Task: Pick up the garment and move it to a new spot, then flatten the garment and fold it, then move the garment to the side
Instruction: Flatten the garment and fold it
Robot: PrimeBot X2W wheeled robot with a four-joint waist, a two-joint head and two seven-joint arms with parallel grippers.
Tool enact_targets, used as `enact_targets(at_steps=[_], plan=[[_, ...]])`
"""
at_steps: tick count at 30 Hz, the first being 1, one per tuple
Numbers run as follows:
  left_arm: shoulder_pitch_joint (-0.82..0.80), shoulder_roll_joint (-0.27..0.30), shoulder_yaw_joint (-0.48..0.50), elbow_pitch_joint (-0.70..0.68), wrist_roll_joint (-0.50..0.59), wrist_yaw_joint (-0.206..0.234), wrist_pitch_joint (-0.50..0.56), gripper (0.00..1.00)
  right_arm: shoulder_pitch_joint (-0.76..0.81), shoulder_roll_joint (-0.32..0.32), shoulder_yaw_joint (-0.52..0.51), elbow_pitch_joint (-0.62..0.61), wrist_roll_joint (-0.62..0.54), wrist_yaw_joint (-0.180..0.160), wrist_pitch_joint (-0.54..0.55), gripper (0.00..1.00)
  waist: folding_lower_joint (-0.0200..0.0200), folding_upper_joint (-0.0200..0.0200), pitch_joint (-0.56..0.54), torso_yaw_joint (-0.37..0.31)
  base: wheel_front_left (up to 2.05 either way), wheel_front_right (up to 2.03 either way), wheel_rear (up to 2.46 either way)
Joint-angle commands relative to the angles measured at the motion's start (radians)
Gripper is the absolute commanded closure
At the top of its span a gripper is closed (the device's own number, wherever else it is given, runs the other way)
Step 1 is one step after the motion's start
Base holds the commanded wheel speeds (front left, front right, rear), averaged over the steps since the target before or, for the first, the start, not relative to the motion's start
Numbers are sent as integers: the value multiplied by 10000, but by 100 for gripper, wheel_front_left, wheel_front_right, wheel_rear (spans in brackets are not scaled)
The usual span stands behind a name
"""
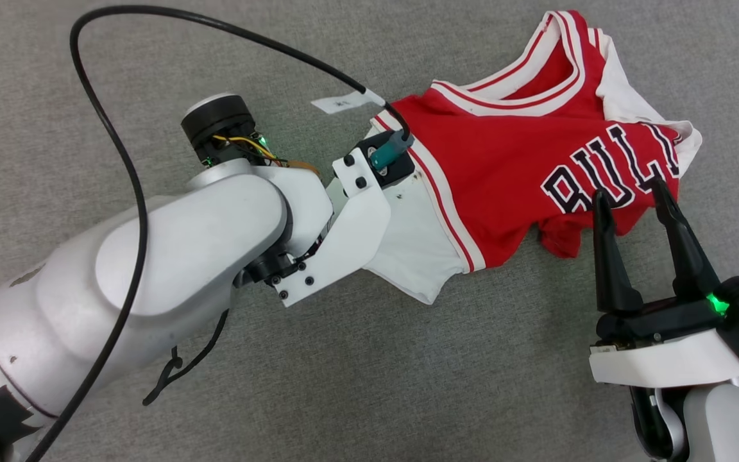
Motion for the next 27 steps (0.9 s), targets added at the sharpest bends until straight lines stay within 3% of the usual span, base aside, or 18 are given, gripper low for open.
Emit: enact_targets(at_steps=[1, 2, 3, 4, 11, 14, 27], plan=[[596, 103, -315, 55, 129, -13, 271, 0, -143, 60, 40, -27, 81, -8, -33, 0, 0, 0, 141, -93, 0, 0, 0], [692, 169, -343, -75, 145, -15, 421, 0, -159, 58, 63, -12, 101, -8, -33, 0, 0, 0, 161, -103, 0, 0, 0], [721, 204, -351, -189, 176, -15, 461, 60, -195, 58, 85, -3, 109, -8, -34, 0, 0, 0, 169, -103, 0, 0, 0], [724, 218, -353, -262, 171, -15, 500, 100, -224, 59, 97, 6, 96, -8, -34, 0, 0, 0, 160, -86, 0, 0, 0], [-197, 339, -163, -726, -261, -6, -166, 100, 47, 54, -104, 75, -188, -8, -36, 0, 0, 0, -501, 532, 0, 0, 0], [-368, 667, -166, -801, -534, -6, -439, 100, 176, 53, -162, 90, -276, -8, -34, 0, 0, 0, -763, 774, 0, 0, 0], [586, 3611, -163, 423, -1297, -5, -1075, 100, 560, -24, -242, 72, -383, -8, -35, 0, 0, 0, -1221, 1201, 0, 0, 0]])
